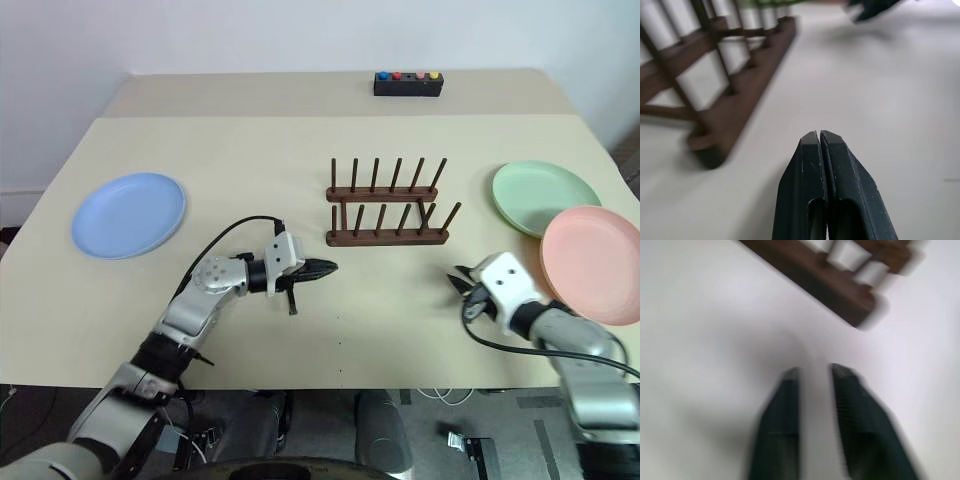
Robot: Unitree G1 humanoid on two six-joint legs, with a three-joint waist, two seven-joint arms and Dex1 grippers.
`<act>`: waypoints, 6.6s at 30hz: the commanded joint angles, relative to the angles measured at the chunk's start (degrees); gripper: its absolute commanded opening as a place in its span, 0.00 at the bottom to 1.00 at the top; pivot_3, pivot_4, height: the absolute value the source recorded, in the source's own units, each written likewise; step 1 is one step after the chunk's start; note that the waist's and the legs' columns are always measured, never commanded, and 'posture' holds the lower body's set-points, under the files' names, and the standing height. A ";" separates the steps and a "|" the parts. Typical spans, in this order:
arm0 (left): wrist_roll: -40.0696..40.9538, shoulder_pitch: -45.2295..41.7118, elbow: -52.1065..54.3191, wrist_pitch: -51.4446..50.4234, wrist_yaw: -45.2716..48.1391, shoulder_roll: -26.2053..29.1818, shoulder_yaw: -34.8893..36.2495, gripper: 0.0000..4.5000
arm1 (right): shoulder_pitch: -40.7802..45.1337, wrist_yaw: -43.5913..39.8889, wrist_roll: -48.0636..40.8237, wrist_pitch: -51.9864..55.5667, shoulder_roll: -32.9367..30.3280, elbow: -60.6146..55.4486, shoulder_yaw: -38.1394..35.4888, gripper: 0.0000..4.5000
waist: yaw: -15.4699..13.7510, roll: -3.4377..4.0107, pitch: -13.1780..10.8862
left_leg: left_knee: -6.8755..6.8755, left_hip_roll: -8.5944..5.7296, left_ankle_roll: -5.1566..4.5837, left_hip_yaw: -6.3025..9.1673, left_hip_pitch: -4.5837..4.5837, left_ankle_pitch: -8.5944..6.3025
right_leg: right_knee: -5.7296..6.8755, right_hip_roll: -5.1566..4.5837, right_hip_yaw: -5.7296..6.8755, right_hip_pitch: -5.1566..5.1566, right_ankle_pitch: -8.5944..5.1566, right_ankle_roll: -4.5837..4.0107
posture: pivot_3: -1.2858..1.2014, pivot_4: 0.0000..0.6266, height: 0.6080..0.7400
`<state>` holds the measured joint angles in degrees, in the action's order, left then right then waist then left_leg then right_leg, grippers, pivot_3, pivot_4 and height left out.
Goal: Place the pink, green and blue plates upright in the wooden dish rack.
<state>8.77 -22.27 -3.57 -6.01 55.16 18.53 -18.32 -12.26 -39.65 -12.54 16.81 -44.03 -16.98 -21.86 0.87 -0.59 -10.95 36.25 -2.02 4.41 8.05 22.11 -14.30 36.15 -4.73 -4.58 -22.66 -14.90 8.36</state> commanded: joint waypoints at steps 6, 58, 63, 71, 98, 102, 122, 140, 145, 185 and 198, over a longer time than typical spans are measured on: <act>4.95 2.98 10.25 -4.53 3.69 0.38 -1.86 0.00 | -2.81 5.37 4.04 8.97 -2.73 -5.14 -9.66 0.93 | -0.19 -0.01 0.00 | -0.01 0.01 0.00 -0.04 -0.25 0.00 | -0.05 0.00 -0.01 0.26 -0.12 -0.19 | 0.52 0.24 1.00; 7.50 1.94 9.09 -3.75 -1.10 -1.02 3.74 0.00 | 41.40 -11.92 -36.81 18.56 1.24 5.50 -2.91 0.00 | -0.11 -0.06 -0.09 | -0.10 0.00 -0.01 0.06 0.09 -0.01 | -0.10 -0.01 0.04 -0.06 -0.01 0.00 | 0.52 0.24 1.00; 7.47 2.97 10.55 -4.29 -1.89 -0.49 3.82 0.00 | 44.82 -13.84 -44.07 23.84 0.29 14.82 -6.34 0.00 | -0.07 -0.04 -0.09 | -0.07 0.00 -0.02 0.03 0.12 -0.01 | -0.07 -0.01 0.03 -0.10 -0.01 -0.01 | 0.52 0.24 1.00; 7.43 2.76 10.72 -4.56 -2.15 -0.02 3.93 0.00 | 44.58 -15.24 -46.07 26.78 -0.23 19.62 -7.59 0.00 | -0.05 -0.02 -0.08 | -0.08 0.00 -0.02 0.02 0.15 -0.01 | -0.07 -0.01 0.03 -0.13 -0.01 0.00 | 0.52 0.24 1.00; 6.92 2.35 9.66 -4.11 -1.90 -0.14 3.18 0.00 | 40.85 -17.04 -50.53 30.69 -0.61 16.68 -9.56 0.00 | -0.03 -0.01 -0.08 | -0.07 0.00 -0.02 0.01 0.18 -0.01 | -0.06 0.00 0.03 -0.16 -0.01 0.00 | 0.52 0.24 1.00; 6.81 2.47 9.75 -4.13 -1.99 -0.13 3.10 0.00 | 40.32 -16.87 -49.99 30.47 -0.24 17.53 -8.93 0.00 | -0.05 -0.01 -0.08 | -0.06 0.00 -0.02 0.01 0.18 -0.01 | -0.06 0.00 0.03 -0.16 -0.01 0.00 | 0.52 0.24 1.00; 6.61 2.58 9.68 -4.18 -1.55 0.41 3.22 0.00 | 38.63 -15.43 -50.26 31.60 0.90 21.95 -9.62 0.00 | -0.01 -0.01 -0.08 | -0.07 0.00 -0.02 0.01 0.19 -0.01 | -0.06 0.00 0.03 -0.17 -0.01 0.00 | 0.52 0.24 1.00; 6.06 2.89 10.04 -4.28 -1.99 0.38 3.26 0.00 | 37.30 -10.90 -42.08 22.57 -0.37 23.33 -10.89 0.86 | -0.03 -0.01 -0.08 | -0.07 0.00 -0.02 0.00 0.19 -0.01 | -0.06 0.00 0.03 -0.17 -0.01 0.00 | 0.52 0.24 1.00; 6.09 3.60 10.61 -4.43 -2.08 0.56 3.35 0.00 | 34.82 -8.94 -37.80 16.87 -3.37 24.86 -15.57 0.86 | -0.10 0.00 -0.08 | -0.07 -0.01 -0.02 -0.01 0.21 -0.01 | -0.07 -0.01 0.02 -0.18 -0.01 0.01 | 0.52 0.24 1.00; 5.53 3.35 9.63 -3.97 -3.47 -0.32 2.27 0.00 | 37.72 21.04 27.73 -39.38 -13.69 65.14 21.02 0.01 | 0.19 0.22 -0.02 | -0.04 -0.02 0.00 -0.12 0.09 0.00 | -0.08 -0.01 -0.07 -0.08 -0.01 0.00 | 0.52 0.24 1.00; 5.39 3.44 9.12 -3.43 -3.34 -0.78 2.04 0.00 | 36.92 22.61 23.09 -33.30 -18.73 27.08 7.82 0.01 | 1.48 0.42 -0.04 | -0.08 -0.02 -0.01 -0.12 0.10 -0.01 | -0.03 -0.01 -0.09 -0.15 -0.01 0.01 | 0.52 0.24 1.00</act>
<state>14.17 -18.54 4.62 -10.56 51.81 17.91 -16.35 23.26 -15.96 12.43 -17.04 -61.88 13.96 -11.77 2.35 -0.17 -10.98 36.18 -2.04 4.40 7.94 22.21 -14.31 36.11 -4.74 -4.67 -22.79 -14.92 8.37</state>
